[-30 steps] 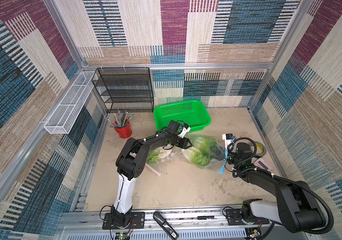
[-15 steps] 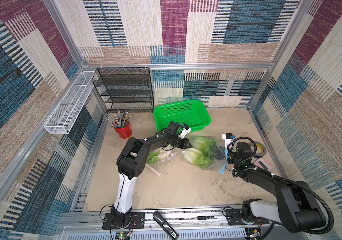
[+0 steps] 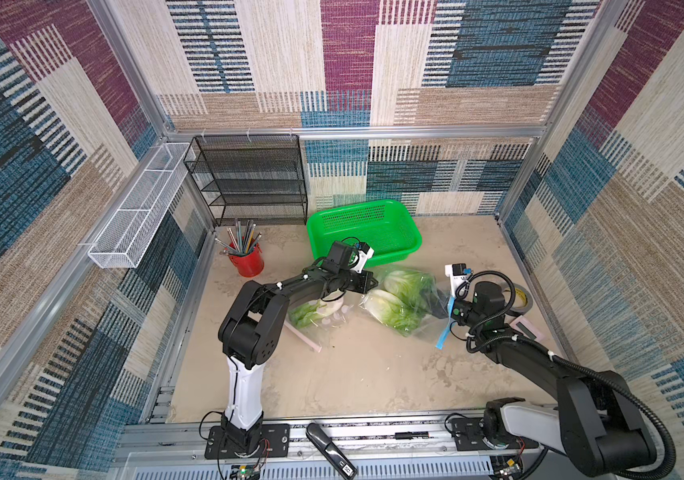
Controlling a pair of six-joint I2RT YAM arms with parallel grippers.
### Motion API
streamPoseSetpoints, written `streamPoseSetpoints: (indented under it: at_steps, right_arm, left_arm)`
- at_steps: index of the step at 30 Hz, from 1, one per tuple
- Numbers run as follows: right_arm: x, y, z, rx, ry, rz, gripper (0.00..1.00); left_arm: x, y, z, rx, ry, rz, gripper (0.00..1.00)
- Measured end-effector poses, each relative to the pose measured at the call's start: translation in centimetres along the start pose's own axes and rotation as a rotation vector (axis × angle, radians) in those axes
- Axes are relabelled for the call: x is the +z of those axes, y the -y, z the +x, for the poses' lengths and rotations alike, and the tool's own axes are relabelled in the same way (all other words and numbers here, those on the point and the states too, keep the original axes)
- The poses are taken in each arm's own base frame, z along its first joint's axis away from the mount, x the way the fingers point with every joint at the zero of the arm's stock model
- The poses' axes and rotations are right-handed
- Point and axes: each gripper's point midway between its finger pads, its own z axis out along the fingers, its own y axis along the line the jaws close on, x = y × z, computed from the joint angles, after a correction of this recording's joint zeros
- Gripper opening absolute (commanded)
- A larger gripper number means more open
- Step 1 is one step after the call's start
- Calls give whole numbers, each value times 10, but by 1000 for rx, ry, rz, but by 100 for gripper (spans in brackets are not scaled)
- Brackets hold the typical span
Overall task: Open the zip-top bag and take out the chinese cabbages
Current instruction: Pick up the Chinese cabbage from the zipper food storage bag.
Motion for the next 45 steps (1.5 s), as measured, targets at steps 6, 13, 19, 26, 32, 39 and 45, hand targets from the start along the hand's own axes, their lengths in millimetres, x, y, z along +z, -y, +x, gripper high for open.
streamPoseSetpoints:
  at_steps: [6, 13, 19, 26, 32, 39, 45]
  right_arm:
    - [-5, -3, -3, 12, -11, 19, 7]
    - [-13, -10, -7, 27, -23, 24, 8]
    - [-23, -20, -13, 46, -28, 28, 7]
    - [-42, -33, -22, 58, -39, 62, 9]
    - [-54, -36, -26, 74, -71, 113, 8]
    - [-53, -38, -19, 114, -72, 87, 2]
    - [-44, -37, -17, 188, -42, 48, 1]
  left_arm:
    - [-4, -16, 0, -6, 15, -96, 0]
    - [-7, -32, 3, -11, 11, -190, 0]
    - [-9, -38, 4, -13, 10, -227, 0]
    - [-12, -43, 5, -14, 8, -265, 0]
    - [-15, -48, 4, 4, 14, -295, 0]
    - [-16, -51, 4, 10, 14, -317, 0]
    - [-17, -46, 3, 13, 16, -302, 0]
